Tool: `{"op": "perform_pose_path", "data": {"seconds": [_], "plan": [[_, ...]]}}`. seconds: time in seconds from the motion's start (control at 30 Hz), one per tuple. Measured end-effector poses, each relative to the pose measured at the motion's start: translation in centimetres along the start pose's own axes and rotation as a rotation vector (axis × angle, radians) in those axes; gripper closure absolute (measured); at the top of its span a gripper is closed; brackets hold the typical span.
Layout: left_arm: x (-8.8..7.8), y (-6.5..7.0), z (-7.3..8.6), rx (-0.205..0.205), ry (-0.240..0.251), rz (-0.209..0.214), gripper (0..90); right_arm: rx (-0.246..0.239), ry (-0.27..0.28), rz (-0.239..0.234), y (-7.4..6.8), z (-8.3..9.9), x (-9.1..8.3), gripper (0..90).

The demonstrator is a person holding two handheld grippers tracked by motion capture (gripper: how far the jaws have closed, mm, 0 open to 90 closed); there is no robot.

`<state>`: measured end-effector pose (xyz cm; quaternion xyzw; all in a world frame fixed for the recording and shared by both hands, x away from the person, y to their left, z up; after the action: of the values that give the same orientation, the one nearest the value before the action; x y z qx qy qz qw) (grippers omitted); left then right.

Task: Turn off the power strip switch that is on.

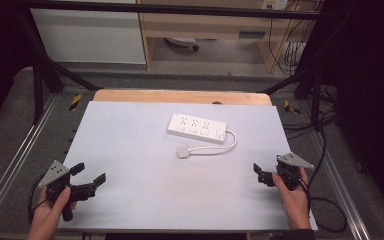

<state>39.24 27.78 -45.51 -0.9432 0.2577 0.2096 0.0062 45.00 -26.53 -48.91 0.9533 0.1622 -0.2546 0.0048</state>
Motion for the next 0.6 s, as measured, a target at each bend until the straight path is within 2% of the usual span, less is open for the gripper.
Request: {"op": "perform_pose_path", "data": {"seconds": [0.3, 0.6], "plan": [[0.0, 0.0, 0.1, 0.005, -0.002, 0.001, 6.5, -0.002, 0.072, -0.002, -0.2, -1.4, -0.7, 4.5], [0.0, 0.0, 0.1, 0.008, -0.002, 0.003, 6.4, 0.003, 0.087, -0.024, -0.9, -1.9, -1.2, 2.8]]}}
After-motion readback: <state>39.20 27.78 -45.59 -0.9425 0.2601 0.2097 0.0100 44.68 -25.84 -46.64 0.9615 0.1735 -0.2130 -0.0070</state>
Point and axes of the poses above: each handheld gripper's, and its own axes: x roughly forward along the jaws, z roughly out of its underside, y roughly to its right, the point moved 10 cm from there along x, roughly forward along the jaws, and after that the axes turned 3 degrees about x, right-handed, at the moved point
